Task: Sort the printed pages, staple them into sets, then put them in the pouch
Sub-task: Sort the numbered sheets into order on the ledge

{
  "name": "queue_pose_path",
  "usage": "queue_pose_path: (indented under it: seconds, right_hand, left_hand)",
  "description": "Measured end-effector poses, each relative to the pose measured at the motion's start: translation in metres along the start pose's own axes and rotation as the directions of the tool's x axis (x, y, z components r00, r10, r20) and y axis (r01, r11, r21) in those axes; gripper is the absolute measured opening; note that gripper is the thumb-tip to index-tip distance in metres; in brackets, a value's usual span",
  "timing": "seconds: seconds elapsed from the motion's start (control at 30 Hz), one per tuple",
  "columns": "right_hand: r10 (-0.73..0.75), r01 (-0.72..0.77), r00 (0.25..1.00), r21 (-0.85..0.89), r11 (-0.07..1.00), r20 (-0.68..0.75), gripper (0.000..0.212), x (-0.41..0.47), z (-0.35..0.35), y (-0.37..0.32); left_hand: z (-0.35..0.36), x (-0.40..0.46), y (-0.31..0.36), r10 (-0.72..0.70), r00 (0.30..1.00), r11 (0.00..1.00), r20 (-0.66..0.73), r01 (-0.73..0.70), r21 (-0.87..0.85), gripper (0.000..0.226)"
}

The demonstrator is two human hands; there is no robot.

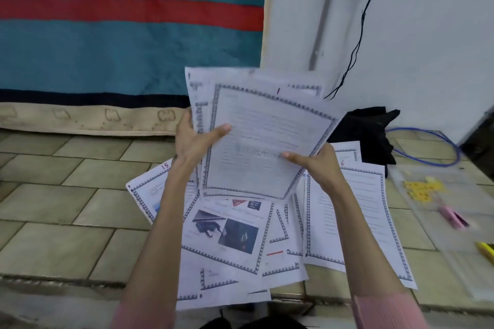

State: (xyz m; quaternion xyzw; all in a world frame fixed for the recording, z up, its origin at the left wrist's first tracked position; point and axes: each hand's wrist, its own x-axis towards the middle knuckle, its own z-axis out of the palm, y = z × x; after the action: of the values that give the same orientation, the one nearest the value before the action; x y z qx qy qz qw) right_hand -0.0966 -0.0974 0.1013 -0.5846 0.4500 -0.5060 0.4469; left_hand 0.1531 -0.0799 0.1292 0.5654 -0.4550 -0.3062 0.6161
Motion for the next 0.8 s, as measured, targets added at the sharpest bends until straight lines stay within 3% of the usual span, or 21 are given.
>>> queue_pose_path:
  seconds: [0.1, 0.3, 0.4, 0.5, 0.6, 0.8]
  right_hand:
    - [-0.029, 0.031, 0.999, -0.038, 0.999, 0.046, 0.041, -0.004, 0.003, 0.002]
    - [0.004, 0.0, 0.998, -0.053, 0.999, 0.07, 0.029, -0.009, 0.019, 0.008]
    - [-0.025, 0.026, 0.998, -0.016, 1.0, 0.056, 0.026, -0.007, 0.023, 0.0]
    - [-0.063, 0.062, 0.997, 0.025, 0.998, 0.045, 0.03, -0.006, 0.022, -0.006]
    - [-0.025, 0.024, 0.999, 0.041, 0.999, 0.038, 0.027, -0.008, 0.017, 0.002]
    - [0.068, -0.069, 0.997, 0.048, 0.996, 0.032, 0.027, -0.015, 0.021, 0.021]
  left_hand:
    - [-0.003, -0.004, -0.01, -0.037, 0.999, 0.998, 0.019, 0.036, 0.042, 0.05]
    - [-0.005, -0.008, -0.022, -0.007, 0.995, 0.99, 0.102, -0.007, 0.141, 0.046]
    - [-0.002, -0.012, -0.022, -0.015, 0.995, 0.996, 0.099, 0.007, 0.085, 0.028]
    - [-0.002, -0.011, -0.016, 0.002, 0.997, 0.999, 0.077, -0.005, 0.041, 0.034]
    - [-0.004, -0.011, -0.02, -0.012, 0.998, 1.0, 0.055, 0.011, 0.016, 0.042]
    - [0.003, -0.021, -0.032, -0.115, 0.988, 0.993, 0.105, 0.118, -0.017, 0.024]
